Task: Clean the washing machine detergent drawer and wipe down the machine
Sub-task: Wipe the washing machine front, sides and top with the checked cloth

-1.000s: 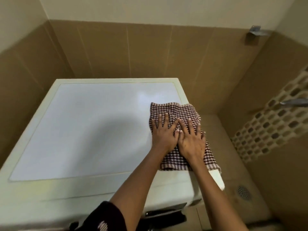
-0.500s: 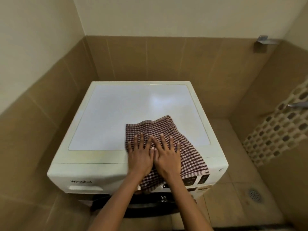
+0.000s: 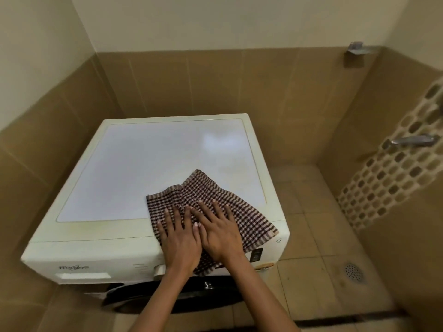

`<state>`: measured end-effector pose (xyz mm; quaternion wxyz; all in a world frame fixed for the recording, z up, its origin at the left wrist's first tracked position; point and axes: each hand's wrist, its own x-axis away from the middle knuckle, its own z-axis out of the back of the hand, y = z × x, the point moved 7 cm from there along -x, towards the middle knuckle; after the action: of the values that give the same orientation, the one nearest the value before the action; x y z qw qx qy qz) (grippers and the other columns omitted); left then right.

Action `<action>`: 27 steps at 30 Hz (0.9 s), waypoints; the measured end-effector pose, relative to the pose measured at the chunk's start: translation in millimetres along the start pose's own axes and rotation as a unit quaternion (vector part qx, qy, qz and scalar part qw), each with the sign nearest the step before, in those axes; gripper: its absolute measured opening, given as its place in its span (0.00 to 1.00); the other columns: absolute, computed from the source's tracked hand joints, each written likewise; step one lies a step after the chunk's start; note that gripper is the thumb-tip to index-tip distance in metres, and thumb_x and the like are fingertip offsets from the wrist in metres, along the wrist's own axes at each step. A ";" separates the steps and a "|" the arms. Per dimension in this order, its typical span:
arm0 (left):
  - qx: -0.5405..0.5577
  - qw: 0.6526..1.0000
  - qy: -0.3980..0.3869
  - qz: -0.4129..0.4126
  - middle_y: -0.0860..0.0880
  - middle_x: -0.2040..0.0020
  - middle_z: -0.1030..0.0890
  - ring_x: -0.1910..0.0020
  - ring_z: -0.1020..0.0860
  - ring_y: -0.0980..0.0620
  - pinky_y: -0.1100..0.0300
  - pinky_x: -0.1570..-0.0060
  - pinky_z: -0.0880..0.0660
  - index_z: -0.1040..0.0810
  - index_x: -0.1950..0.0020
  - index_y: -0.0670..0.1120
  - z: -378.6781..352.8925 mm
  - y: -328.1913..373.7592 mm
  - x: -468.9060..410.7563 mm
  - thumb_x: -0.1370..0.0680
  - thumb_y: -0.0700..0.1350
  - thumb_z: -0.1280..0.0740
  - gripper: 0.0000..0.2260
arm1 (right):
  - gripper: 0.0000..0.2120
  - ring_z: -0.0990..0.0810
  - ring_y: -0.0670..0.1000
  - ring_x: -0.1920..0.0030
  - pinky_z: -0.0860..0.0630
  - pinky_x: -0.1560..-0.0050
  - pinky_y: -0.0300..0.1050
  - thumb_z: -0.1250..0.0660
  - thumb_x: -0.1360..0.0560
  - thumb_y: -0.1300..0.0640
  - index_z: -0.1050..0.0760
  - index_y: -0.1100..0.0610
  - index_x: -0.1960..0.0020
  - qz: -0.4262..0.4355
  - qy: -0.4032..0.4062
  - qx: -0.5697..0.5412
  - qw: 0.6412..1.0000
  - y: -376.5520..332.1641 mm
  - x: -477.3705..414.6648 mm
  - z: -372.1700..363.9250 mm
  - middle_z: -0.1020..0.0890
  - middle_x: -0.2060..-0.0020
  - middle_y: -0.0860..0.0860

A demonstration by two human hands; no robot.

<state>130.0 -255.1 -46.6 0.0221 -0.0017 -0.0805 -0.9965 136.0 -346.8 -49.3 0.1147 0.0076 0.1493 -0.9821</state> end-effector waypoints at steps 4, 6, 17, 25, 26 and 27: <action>-0.010 1.000 0.009 -0.023 0.43 0.23 0.51 0.23 0.55 0.44 0.49 0.28 0.63 0.54 0.23 0.46 -7.1 40.6 0.9 0.31 0.56 0.76 0.38 | 0.24 0.45 0.53 0.24 0.56 0.26 0.56 0.60 0.22 0.44 0.50 0.40 0.26 -0.021 0.012 0.002 1.000 38.7 10.6 11.0 0.41 0.26 0.44; -0.020 0.999 0.004 -0.028 0.41 0.25 0.40 0.25 0.44 0.41 0.48 0.27 0.58 0.44 0.25 0.44 -11.8 59.2 3.3 0.25 0.56 0.72 0.35 | 0.23 0.35 0.53 0.28 0.41 0.28 0.57 0.55 0.22 0.44 0.41 0.41 0.28 -0.038 0.040 0.013 0.998 56.9 19.2 19.8 0.32 0.30 0.44; 0.017 0.994 -0.028 -0.105 0.41 0.38 0.22 0.37 0.25 0.42 0.52 0.31 0.55 0.24 0.36 0.41 -37.7 162.0 7.6 0.19 0.52 0.64 0.32 | 0.20 0.33 0.46 0.39 0.34 0.40 0.41 0.48 0.23 0.50 0.28 0.50 0.36 -0.046 0.156 -0.057 0.985 151.1 50.2 43.6 0.24 0.39 0.47; 0.039 0.985 -0.032 -0.168 0.47 0.43 0.18 0.40 0.22 0.48 0.51 0.38 0.29 0.19 0.42 0.45 -31.8 199.9 -3.1 0.18 0.49 0.61 0.30 | 0.14 0.28 0.48 0.48 0.35 0.48 0.24 0.42 0.24 0.64 0.26 0.63 0.40 -0.100 0.191 -0.312 0.925 181.4 48.6 60.2 0.29 0.48 0.51; 0.054 0.983 -0.035 -0.171 0.47 0.39 0.21 0.37 0.24 0.48 0.50 0.37 0.31 0.21 0.40 0.45 -29.8 205.7 -6.3 0.18 0.48 0.58 0.26 | 0.12 0.27 0.48 0.51 0.34 0.51 0.24 0.41 0.24 0.68 0.25 0.63 0.42 -0.112 0.186 -0.318 0.923 189.9 47.5 61.7 0.29 0.50 0.50; 0.070 0.980 -0.029 -0.185 0.48 0.33 0.26 0.32 0.29 0.47 0.50 0.32 0.39 0.25 0.35 0.45 -29.9 212.6 -9.6 0.18 0.47 0.55 0.23 | 0.11 0.27 0.48 0.53 0.33 0.54 0.26 0.41 0.25 0.69 0.25 0.64 0.45 -0.127 0.177 -0.321 0.921 198.9 47.0 61.2 0.28 0.52 0.50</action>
<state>149.0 -469.1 -42.1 -0.1646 -0.0142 -0.1499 -0.9748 136.7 -560.2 -51.1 -0.0435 0.1252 0.4745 -0.8702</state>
